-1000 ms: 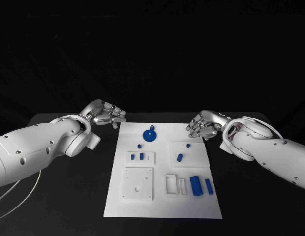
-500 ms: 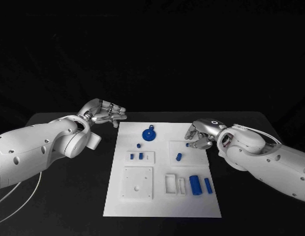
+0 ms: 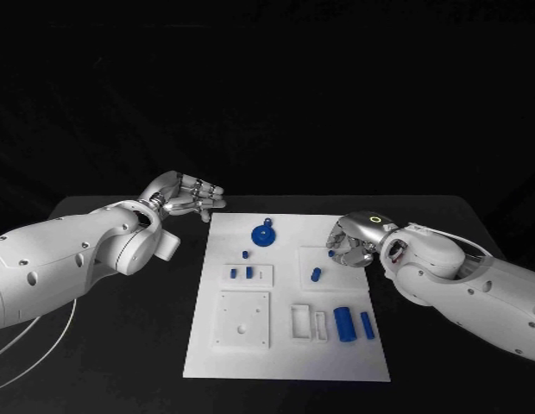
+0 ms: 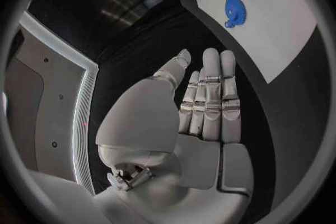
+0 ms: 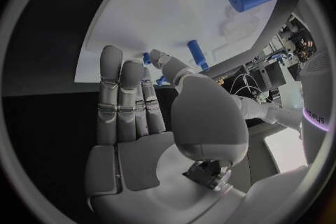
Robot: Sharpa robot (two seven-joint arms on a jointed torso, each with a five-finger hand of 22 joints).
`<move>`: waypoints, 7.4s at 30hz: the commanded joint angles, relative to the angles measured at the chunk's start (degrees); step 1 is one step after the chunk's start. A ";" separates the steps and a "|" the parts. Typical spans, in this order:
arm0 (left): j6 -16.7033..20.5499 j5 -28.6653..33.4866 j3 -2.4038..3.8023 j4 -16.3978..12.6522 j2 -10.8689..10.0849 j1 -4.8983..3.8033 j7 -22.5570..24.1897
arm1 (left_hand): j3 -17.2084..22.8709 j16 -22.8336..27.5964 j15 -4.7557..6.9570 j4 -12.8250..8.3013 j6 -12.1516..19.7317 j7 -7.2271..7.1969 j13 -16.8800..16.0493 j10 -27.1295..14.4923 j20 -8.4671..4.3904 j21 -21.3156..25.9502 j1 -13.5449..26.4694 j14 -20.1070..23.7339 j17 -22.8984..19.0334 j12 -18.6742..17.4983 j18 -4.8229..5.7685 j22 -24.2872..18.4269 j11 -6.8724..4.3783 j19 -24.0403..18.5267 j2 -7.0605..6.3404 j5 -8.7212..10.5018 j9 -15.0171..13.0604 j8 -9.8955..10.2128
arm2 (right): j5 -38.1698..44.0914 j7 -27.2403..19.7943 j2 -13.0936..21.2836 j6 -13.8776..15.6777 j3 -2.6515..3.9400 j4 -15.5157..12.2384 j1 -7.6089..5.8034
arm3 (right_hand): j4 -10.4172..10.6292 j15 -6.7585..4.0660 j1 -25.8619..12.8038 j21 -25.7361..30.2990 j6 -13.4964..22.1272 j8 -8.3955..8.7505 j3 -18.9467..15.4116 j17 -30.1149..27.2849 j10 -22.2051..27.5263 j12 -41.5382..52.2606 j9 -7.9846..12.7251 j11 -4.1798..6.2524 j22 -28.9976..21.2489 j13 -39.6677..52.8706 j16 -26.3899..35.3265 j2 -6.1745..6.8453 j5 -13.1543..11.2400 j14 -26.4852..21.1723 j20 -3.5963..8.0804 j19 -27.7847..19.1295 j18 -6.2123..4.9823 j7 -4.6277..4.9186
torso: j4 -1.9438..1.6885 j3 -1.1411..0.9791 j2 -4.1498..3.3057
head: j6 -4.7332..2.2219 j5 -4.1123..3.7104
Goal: Assemble the parts on the task board
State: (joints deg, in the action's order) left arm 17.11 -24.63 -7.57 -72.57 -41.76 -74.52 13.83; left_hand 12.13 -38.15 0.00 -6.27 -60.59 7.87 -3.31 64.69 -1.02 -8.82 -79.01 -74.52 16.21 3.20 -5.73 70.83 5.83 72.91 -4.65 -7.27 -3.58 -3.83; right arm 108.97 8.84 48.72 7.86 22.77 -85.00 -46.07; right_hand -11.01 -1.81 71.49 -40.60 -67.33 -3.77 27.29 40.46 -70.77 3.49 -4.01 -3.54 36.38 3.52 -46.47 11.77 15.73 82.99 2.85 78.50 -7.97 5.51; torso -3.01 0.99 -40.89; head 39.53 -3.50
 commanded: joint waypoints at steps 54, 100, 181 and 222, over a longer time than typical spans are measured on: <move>-1.90 -0.83 0.07 1.45 0.39 -0.09 0.46 | -0.91 0.46 -0.08 -0.33 0.29 0.02 -0.10 -1.55 -0.01 1.23 -0.89 -0.34 0.19 0.34 -0.70 1.37 0.24 0.71 0.47 -0.71 0.01 0.18 | 6.07 6.01 -1.04 2.02 -1.95 -2.23 -0.55 | 4.12 -1.87 4.86 3.60 -5.58 0.04 11.84 1.15 -8.55 0.00 -1.02 2.61 9.46 0.28 0.51 -3.24 -12.96 0.08 2.32 0.65 1.57 -1.21 | 0.06 0.05 0.05 | 0.32 0.09; 0.34 2.05 0.04 8.00 6.55 -0.02 1.18 | -0.35 0.13 -0.07 -0.78 0.35 0.01 -0.08 -1.20 0.01 2.02 -0.29 -0.15 0.39 0.31 -0.70 2.98 0.19 0.79 0.87 -0.82 0.00 0.18 | 5.64 3.68 -10.44 7.21 -4.97 -11.95 5.05 | 4.02 -2.14 4.90 8.58 -5.57 0.06 12.02 1.92 -8.52 -0.01 -1.31 2.62 15.01 0.26 1.52 -3.09 -12.96 0.34 2.57 2.39 1.54 -1.23 | 0.10 0.90 1.20 | 0.89 6.89; -2.73 1.69 0.04 8.24 7.26 0.02 -0.32 | -1.15 -0.29 -0.24 -0.77 0.48 0.07 -0.09 -1.98 0.19 3.37 -0.45 0.35 0.36 0.32 -0.75 4.31 0.36 1.00 1.26 -0.11 0.00 0.17 | 7.38 4.41 -13.02 6.57 -7.16 -6.92 9.04 | 3.55 -0.71 1.96 14.58 -0.76 0.29 11.09 1.50 -0.81 -0.28 0.27 0.38 22.49 -0.19 1.71 0.09 -12.98 0.10 1.54 3.98 1.34 0.12 | 0.20 0.96 1.26 | 3.06 8.14; -3.40 1.23 0.03 6.78 4.75 0.04 1.04 | -0.76 3.87 -0.35 -0.74 0.83 0.05 -0.08 0.60 0.31 4.92 0.18 0.89 -1.46 0.31 -0.25 3.39 -0.09 -0.35 1.14 0.07 0.00 0.17 | -10.56 -1.82 -1.00 -0.64 7.49 -10.44 8.59 | 2.69 -0.27 2.15 21.30 2.39 0.15 -6.15 -5.17 1.94 -0.11 0.22 -0.34 20.41 -0.05 1.10 0.30 -5.58 -0.42 0.38 6.74 -0.31 -0.03 | 0.27 0.80 1.27 | 1.48 5.57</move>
State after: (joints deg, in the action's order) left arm 14.06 -23.22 -7.59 -65.46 -36.94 -74.45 13.51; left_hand 11.18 -34.50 -0.11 -7.04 -60.07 7.76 -3.33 65.61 -0.71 -4.09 -79.27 -73.54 14.82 3.72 -5.73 74.34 5.75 72.78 -3.48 -7.27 -3.58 -3.83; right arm 100.82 9.41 47.58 12.34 30.22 -95.37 -37.57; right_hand -8.34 -1.75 73.90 -19.50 -65.20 -3.60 21.49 35.21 -68.91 3.22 -3.80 -3.77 56.74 3.41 -45.44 12.58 9.99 82.51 3.18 84.15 -7.94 5.41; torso -2.68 1.81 -39.59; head 41.01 2.35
